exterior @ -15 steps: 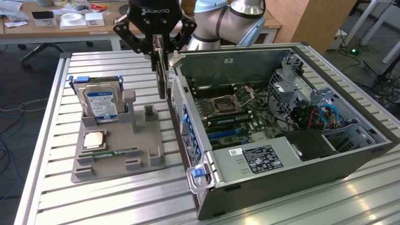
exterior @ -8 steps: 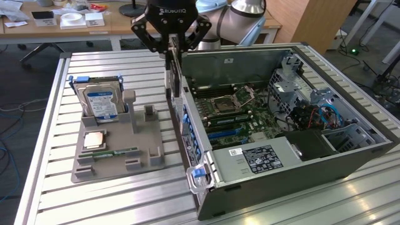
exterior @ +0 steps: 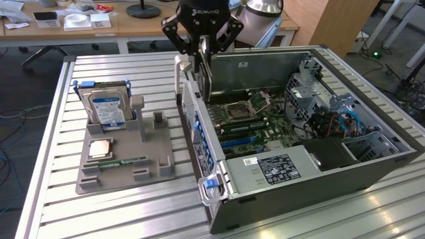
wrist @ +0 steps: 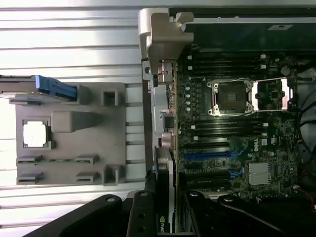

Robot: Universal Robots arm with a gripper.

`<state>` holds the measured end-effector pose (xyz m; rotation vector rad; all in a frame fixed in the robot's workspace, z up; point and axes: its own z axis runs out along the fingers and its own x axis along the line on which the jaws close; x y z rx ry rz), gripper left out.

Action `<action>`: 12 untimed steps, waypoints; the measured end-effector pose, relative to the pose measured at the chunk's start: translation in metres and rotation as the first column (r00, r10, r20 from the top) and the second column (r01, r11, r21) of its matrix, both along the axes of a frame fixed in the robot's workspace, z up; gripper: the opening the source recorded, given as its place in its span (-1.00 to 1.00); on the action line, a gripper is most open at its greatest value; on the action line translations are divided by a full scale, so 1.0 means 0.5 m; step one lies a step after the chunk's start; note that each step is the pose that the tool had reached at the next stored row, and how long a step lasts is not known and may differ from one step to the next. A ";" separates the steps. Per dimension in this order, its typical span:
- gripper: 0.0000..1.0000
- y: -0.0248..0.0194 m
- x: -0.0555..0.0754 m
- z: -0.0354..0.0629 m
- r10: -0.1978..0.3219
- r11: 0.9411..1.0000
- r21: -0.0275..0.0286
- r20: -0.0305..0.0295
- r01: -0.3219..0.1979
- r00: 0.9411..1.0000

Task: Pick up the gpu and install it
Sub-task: 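Pick up the gpu and move the gpu toward the slot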

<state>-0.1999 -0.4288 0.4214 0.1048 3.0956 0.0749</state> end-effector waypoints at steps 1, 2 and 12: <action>-0.46 0.0000 0.009 0.000 0.000 1.000 0.000 0.000 0.000 1.000; -0.46 -0.0001 0.019 0.000 0.000 1.000 0.001 0.000 0.000 1.000; -0.46 -0.0001 0.106 0.000 0.000 1.000 0.004 0.000 0.000 1.000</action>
